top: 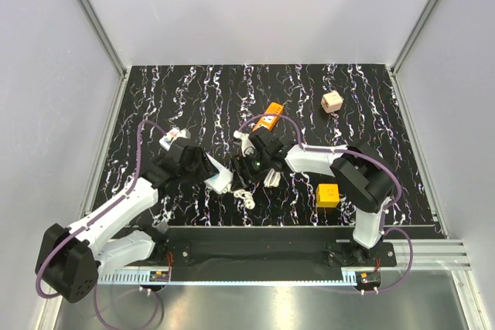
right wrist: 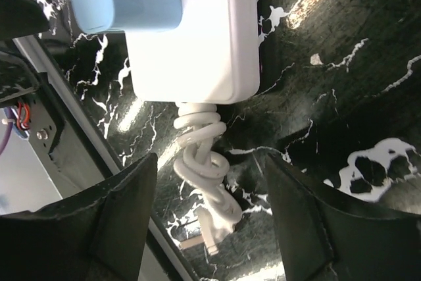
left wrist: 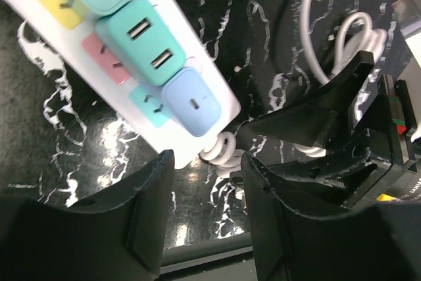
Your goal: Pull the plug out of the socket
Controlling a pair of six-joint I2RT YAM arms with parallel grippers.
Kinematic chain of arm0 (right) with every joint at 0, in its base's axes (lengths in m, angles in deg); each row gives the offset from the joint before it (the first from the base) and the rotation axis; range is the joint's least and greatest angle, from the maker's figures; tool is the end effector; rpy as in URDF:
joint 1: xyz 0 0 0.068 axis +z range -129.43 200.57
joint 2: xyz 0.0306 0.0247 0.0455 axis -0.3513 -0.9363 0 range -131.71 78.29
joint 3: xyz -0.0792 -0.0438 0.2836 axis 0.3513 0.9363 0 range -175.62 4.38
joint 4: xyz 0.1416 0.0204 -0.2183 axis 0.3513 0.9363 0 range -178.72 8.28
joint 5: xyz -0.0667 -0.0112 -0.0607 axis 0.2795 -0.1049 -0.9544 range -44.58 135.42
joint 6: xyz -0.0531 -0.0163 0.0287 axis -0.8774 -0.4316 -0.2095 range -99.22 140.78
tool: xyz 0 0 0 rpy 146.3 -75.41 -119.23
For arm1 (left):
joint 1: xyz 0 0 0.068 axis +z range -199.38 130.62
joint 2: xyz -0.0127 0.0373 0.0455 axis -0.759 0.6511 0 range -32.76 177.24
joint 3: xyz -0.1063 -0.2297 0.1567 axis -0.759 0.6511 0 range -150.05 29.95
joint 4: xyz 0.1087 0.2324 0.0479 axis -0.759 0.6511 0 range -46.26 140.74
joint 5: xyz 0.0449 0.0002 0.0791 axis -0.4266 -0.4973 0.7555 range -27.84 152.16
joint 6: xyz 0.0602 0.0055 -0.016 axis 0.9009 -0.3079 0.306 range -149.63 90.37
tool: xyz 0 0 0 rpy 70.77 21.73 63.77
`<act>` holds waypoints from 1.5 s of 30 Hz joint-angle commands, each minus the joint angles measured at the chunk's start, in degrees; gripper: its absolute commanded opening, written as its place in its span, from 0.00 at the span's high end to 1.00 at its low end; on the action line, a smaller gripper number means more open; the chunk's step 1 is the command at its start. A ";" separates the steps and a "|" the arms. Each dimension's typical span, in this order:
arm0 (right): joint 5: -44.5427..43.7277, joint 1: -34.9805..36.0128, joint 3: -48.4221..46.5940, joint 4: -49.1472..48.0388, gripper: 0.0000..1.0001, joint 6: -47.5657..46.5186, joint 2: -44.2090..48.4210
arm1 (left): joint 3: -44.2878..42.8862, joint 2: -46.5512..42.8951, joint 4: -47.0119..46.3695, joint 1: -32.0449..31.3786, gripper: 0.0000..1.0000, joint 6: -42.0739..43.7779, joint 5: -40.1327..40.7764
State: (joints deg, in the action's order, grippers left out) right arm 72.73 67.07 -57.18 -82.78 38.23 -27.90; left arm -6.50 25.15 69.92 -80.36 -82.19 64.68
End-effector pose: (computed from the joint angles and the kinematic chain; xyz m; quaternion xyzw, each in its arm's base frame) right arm 0.2531 0.2984 0.1727 -0.3065 0.8656 0.3621 0.1604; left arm 0.1705 -0.1000 0.2353 -0.1823 0.9142 -0.2253 0.2831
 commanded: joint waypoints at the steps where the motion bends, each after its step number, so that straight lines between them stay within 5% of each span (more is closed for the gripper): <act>1: 1.43 0.87 0.65 -4.87 0.28 -1.29 -1.21 | -3.19 1.32 1.60 -0.74 0.50 -1.15 3.01; 14: -3.66 0.87 5.66 -10.51 0.36 -0.84 -2.44 | -9.69 7.12 7.14 -1.71 0.48 -1.15 6.97; 16: -7.34 0.96 5.31 -8.75 0.43 -0.84 -2.27 | -10.31 7.22 7.57 -1.71 0.48 -1.50 7.14; 23: -22.55 0.96 3.56 -2.43 0.42 -1.98 -1.82 | -8.82 2.13 7.93 -1.71 0.47 -2.46 9.16; 30: -36.62 0.87 -9.45 9.96 0.39 -5.68 -3.41 | -7.06 -1.74 7.05 -1.71 0.47 -2.99 8.99; 37: -23.66 0.96 -3.06 10.33 0.33 3.17 11.15 | -6.18 -4.38 6.87 -1.71 0.46 -0.36 8.90; 45: -5.29 4.12 9.61 -5.40 0.38 14.88 17.60 | -9.60 -3.69 7.75 -1.71 0.46 11.39 9.09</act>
State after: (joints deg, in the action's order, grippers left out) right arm 57.13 69.89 -50.25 -80.60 46.86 -9.80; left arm -12.79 20.69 78.44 -81.91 -78.39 72.88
